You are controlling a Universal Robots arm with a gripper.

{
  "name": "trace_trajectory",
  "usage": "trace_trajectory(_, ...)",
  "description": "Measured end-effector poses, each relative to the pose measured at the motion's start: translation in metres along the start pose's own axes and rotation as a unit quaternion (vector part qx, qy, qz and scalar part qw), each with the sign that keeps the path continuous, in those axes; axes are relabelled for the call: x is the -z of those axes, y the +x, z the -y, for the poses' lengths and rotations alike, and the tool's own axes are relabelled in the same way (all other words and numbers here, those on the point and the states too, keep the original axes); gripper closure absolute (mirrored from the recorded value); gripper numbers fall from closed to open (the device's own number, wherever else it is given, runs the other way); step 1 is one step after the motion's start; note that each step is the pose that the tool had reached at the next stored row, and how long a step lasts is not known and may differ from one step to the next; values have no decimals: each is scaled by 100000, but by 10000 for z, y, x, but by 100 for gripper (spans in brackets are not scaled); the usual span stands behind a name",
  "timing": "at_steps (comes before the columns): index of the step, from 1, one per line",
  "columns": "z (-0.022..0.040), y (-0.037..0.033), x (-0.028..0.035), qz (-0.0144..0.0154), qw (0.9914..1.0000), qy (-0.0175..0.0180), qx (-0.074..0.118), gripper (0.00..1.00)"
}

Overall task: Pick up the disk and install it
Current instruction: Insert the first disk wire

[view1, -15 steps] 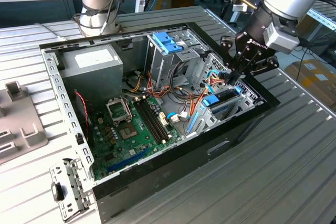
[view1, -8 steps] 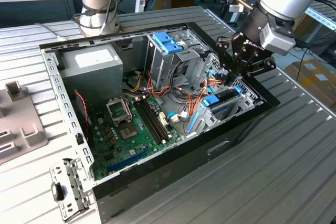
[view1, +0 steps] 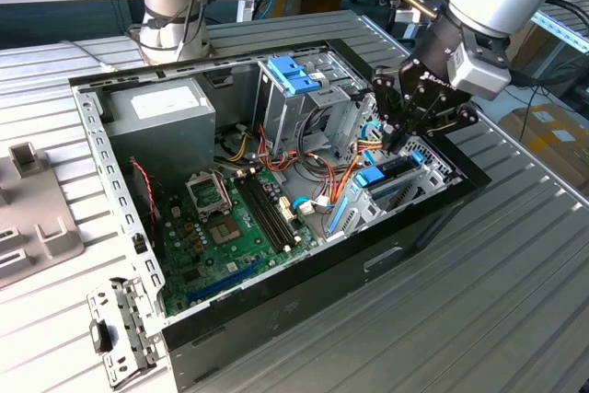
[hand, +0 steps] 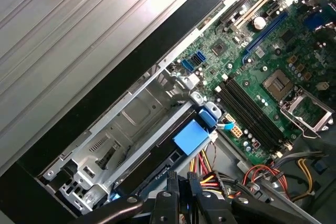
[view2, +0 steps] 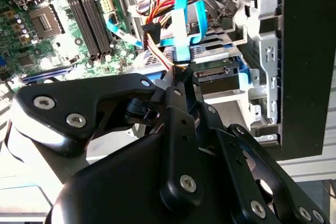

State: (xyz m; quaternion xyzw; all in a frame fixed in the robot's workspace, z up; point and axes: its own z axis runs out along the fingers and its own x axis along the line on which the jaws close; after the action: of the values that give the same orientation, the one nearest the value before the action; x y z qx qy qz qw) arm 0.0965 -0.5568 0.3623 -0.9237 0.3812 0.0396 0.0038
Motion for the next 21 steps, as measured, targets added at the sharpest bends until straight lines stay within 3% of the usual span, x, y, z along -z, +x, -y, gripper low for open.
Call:
trace_trajectory(12,-109,-109,-17,-4,100000,-2,-2,81)
trace_trajectory(21,-114,-114,-18,5,100000,10,-182,81)
